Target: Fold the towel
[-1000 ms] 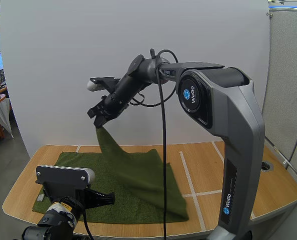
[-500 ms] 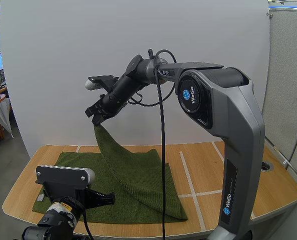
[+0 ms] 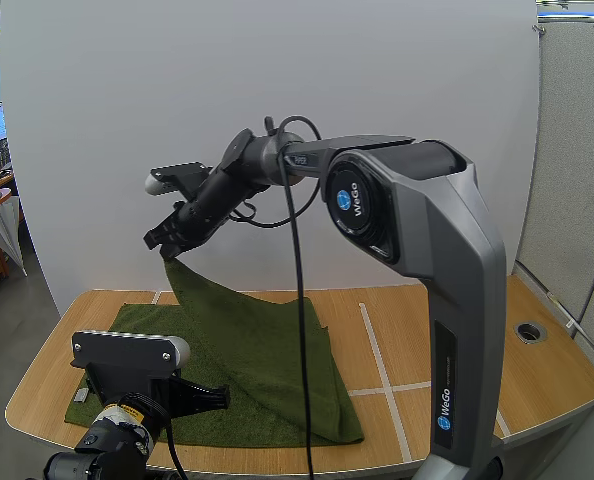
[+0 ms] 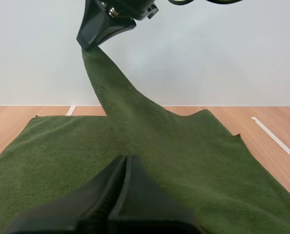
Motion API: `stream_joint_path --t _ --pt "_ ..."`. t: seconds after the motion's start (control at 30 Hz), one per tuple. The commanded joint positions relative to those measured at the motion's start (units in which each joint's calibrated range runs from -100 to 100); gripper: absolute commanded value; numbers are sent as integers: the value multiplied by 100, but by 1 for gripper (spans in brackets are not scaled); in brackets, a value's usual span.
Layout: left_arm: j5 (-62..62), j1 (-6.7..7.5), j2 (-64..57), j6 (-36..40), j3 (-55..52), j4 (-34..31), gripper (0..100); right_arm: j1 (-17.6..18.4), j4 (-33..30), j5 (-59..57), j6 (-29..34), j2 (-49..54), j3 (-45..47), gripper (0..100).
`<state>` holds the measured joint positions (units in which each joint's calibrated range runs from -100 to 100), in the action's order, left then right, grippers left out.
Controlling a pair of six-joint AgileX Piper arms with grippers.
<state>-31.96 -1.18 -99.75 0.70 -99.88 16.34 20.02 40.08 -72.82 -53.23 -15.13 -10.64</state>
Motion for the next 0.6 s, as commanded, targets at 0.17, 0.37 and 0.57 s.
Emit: stream_joint_path --t 0.17,0.37,0.57 --pt "68 -13 -25 27 -12 -68 0 298 -251 1556 60 44 -30 0" --pt "68 -13 -25 27 -12 -68 0 360 -262 1213 179 -349 -585 0" --pt "68 -13 -25 27 -12 -68 0 386 -272 652 371 -978 -1414 0"
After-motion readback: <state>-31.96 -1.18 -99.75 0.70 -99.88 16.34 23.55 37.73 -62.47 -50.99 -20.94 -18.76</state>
